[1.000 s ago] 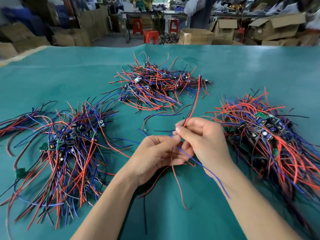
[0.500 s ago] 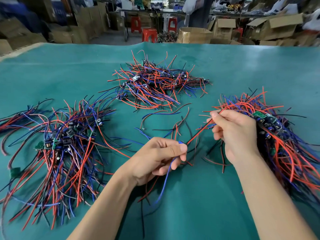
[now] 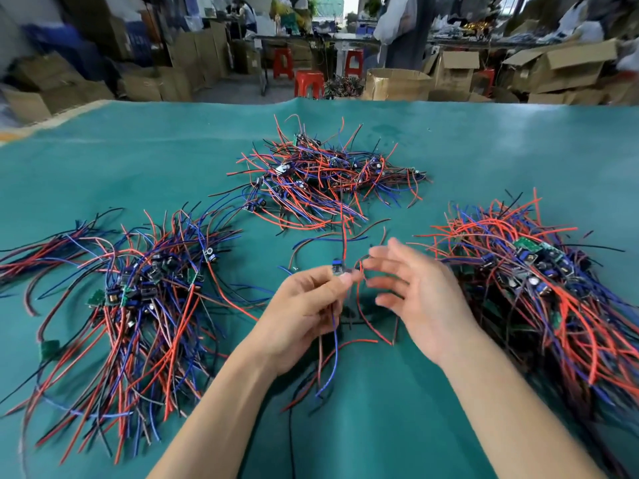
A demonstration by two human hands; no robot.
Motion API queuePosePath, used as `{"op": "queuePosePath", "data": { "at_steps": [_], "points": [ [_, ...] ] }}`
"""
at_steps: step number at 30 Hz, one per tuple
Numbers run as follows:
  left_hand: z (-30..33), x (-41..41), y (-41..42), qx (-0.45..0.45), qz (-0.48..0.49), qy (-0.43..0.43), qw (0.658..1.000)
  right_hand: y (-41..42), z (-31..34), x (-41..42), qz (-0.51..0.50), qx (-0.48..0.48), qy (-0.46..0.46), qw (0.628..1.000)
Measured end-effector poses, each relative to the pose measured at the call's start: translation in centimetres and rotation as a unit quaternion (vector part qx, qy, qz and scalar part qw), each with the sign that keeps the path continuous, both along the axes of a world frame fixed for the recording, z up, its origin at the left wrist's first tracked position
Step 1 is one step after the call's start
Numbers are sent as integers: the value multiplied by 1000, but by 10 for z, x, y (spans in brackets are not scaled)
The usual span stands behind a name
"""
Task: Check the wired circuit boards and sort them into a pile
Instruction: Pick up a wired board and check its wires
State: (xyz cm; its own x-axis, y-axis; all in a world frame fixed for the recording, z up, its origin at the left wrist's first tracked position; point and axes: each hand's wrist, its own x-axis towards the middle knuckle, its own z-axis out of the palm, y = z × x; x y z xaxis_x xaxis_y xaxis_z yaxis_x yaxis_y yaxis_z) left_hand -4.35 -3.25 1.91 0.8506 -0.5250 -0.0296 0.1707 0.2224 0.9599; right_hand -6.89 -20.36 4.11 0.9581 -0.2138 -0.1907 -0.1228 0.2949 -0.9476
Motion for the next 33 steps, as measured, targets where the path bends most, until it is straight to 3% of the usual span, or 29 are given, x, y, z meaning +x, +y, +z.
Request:
{"op": "queuePosePath", "data": {
  "at_steps": [3, 8, 12, 16, 18, 21, 25, 26, 28, 33],
  "points": [
    [-4, -4, -4, 13, -26, -36, 999, 22, -7, -6, 52, -191, -65, 978],
    [-3, -4, -5, 45, -30, -47, 997, 20, -4, -9, 38, -206, -113, 971],
    [-1, -5, -5, 15, -40, -44, 998, 23, 10, -10, 7, -260, -170, 951],
    [6, -6, -6, -66, -68, 20, 995, 41, 62, -1, -21, -237, -274, 932],
    [7, -6, -7, -92, -89, 36, 991, 60, 92, 9, 7, -180, -300, 937],
    [4, -10, -8, -51, -81, -15, 995, 103, 121, 30, 103, -95, -259, 956],
    [-1, -13, -4, -19, -55, -54, 997, 176, 127, 60, 216, -36, -209, 953],
    [-3, -13, -2, -13, -53, -47, 997, 191, 122, 69, 237, -60, -196, 949],
    [-5, -12, -1, -3, -52, -36, 998, 210, 108, 90, 265, -195, -166, 930],
    [-4, -10, -5, -20, -27, -16, 999, 181, 69, 146, 186, -552, -128, 803]
  ]
}}
